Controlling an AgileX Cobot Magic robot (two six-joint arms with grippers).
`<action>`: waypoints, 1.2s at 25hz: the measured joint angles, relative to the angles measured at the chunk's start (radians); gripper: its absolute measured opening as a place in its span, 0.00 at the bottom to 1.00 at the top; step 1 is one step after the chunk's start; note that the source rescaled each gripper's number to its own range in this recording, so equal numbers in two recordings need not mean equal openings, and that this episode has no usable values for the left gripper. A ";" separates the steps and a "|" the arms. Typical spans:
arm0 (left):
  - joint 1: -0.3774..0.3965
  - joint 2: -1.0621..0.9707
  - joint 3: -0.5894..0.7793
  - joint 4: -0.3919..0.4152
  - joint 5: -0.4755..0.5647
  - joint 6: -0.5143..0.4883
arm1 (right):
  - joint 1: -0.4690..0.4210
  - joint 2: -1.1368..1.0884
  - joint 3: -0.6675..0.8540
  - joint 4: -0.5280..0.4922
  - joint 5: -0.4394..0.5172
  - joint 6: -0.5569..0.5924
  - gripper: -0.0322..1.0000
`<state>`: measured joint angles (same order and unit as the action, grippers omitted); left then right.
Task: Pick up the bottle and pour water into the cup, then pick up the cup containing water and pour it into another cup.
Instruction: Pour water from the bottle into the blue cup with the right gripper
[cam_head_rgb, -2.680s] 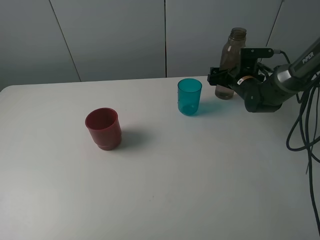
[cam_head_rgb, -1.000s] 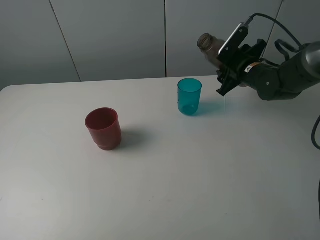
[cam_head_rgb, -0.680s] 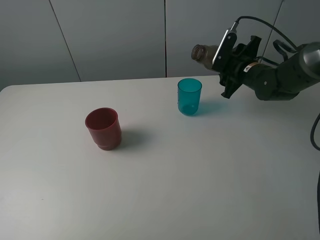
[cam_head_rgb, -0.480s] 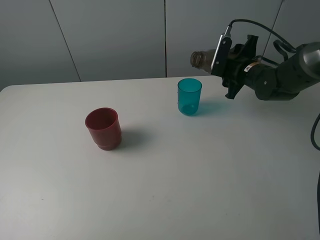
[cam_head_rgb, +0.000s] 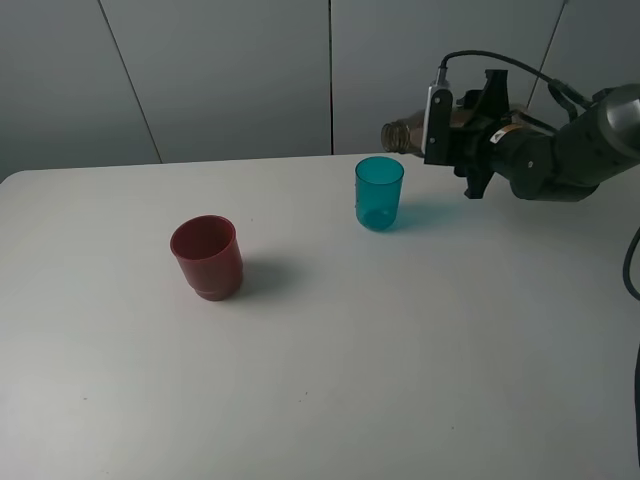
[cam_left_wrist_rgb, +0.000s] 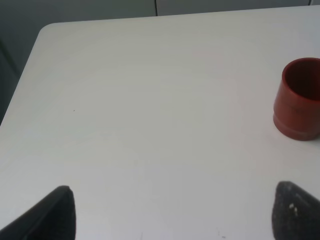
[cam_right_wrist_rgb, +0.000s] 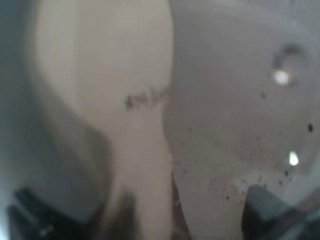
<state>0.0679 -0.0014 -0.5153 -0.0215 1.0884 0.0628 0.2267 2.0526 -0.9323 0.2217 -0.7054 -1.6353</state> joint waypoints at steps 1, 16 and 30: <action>0.000 0.000 0.000 0.000 0.000 0.000 | 0.000 0.000 0.000 0.002 0.000 -0.012 0.03; 0.000 0.000 0.000 0.000 0.000 0.000 | 0.000 0.000 0.000 0.016 -0.007 -0.138 0.03; 0.000 0.000 0.000 0.000 0.000 0.000 | 0.000 0.000 0.000 0.031 -0.037 -0.234 0.03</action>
<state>0.0679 -0.0014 -0.5153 -0.0215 1.0884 0.0628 0.2267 2.0526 -0.9323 0.2526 -0.7424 -1.8693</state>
